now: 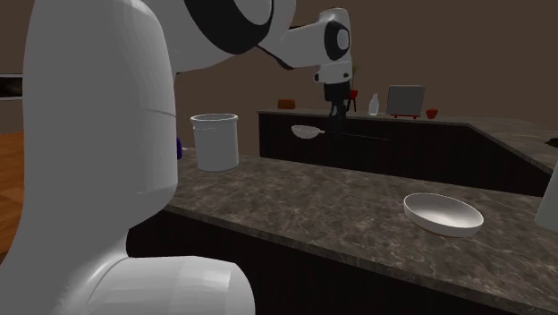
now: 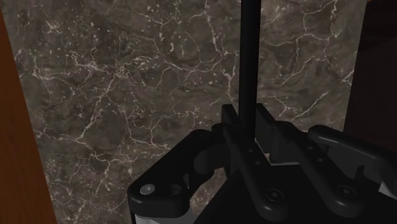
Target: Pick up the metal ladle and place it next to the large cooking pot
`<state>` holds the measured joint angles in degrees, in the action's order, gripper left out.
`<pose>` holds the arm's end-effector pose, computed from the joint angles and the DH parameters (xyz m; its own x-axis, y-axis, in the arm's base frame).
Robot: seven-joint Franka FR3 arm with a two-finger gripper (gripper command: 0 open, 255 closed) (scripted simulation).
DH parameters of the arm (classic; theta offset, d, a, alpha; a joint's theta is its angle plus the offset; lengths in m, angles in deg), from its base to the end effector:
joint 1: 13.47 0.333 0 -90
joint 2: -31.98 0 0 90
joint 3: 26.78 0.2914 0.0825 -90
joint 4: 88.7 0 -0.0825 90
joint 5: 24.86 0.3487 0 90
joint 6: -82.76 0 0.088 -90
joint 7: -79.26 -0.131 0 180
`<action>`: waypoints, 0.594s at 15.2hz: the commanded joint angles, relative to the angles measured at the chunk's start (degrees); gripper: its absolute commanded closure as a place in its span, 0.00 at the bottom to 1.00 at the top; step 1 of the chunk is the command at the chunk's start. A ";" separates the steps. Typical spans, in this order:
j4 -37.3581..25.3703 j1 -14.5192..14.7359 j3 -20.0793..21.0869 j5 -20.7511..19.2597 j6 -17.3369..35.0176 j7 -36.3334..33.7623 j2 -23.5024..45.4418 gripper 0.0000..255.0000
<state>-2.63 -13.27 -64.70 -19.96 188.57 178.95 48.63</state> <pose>0.5105 -0.3304 0.4984 0.4612 0.8804 -0.1103 0.8866 -0.4523 0.0968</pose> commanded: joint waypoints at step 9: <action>-9.64 -1.57 -0.16 0.95 -8.32 0.80 1.48 1.00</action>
<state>-11.13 -14.69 -64.86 -19.11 181.27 179.72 49.94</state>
